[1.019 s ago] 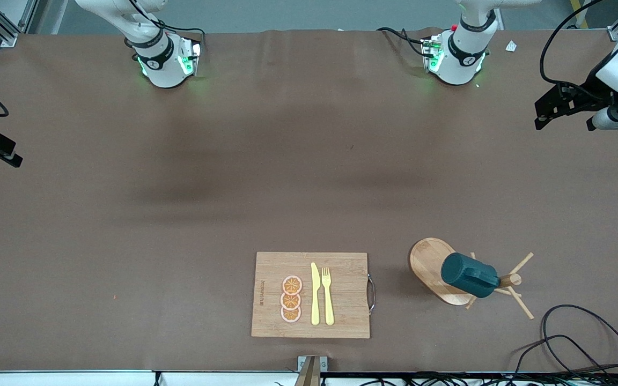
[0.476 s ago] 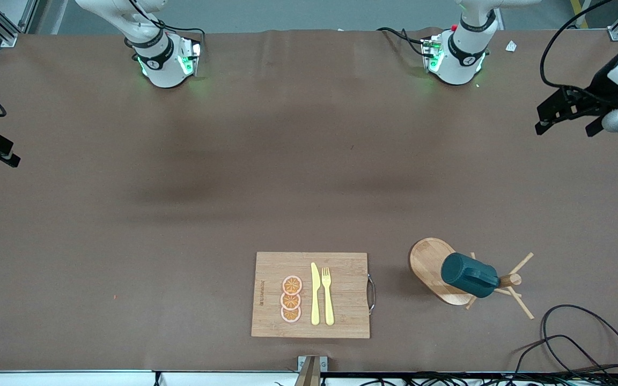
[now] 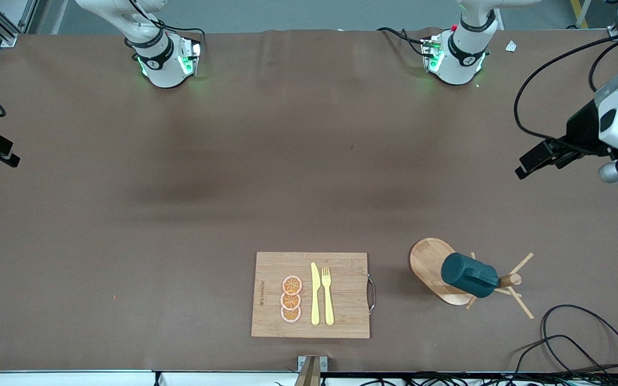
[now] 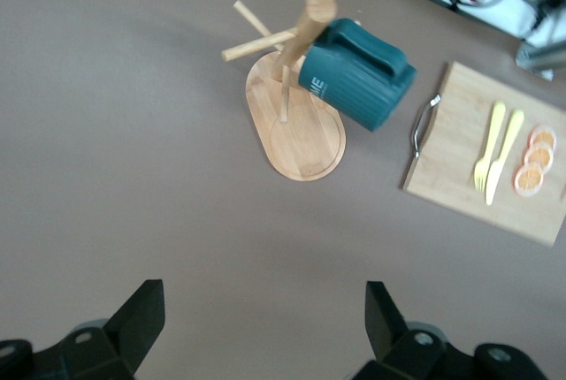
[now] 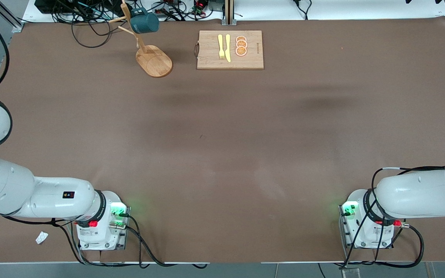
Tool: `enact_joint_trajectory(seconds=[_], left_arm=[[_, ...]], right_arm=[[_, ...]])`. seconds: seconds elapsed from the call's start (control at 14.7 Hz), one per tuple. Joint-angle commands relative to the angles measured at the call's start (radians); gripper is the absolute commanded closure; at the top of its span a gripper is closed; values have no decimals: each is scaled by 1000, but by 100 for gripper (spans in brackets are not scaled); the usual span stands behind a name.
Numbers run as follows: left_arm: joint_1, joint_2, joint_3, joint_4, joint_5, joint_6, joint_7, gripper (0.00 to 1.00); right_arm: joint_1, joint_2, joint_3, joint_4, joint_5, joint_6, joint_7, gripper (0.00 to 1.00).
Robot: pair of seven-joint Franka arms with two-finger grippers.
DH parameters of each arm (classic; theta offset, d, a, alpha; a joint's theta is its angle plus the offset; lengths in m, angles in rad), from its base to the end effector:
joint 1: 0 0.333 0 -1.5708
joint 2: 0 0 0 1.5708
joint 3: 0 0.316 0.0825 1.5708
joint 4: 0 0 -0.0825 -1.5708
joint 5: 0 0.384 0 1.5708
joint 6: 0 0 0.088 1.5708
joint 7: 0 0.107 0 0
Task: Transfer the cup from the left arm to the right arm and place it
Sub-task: 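Move the left gripper toward the teal mug on the wooden stand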
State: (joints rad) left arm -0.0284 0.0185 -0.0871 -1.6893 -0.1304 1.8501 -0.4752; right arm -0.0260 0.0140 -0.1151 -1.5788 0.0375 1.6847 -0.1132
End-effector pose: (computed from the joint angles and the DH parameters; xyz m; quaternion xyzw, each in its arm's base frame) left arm 0.5773 -0.0769 0.5840 0.9768 0.1913 0.0491 0.0824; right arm 0.5650 -0.0761 0.6235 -0.9987 0.0152 -0.0479 0.0119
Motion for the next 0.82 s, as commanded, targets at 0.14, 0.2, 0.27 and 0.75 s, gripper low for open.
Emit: enact_joint_trajectory(seconds=[0.14, 0.2, 0.27, 0.75], left_arm=[[2, -14, 0, -133, -96, 165, -320, 0], [1, -5, 0, -135, -98, 178, -380, 0], [-1, 9, 0, -135, -101, 182, -431, 0], [58, 72, 1, -246, -429, 420, -571, 0]], right_arm=[[-18, -12, 17, -13, -7, 6, -3, 0], [-18, -12, 17, -13, -7, 6, -3, 0], [-18, -12, 17, -13, -7, 6, -3, 0], [-20, -12, 17, -21, -7, 9, -2, 0]])
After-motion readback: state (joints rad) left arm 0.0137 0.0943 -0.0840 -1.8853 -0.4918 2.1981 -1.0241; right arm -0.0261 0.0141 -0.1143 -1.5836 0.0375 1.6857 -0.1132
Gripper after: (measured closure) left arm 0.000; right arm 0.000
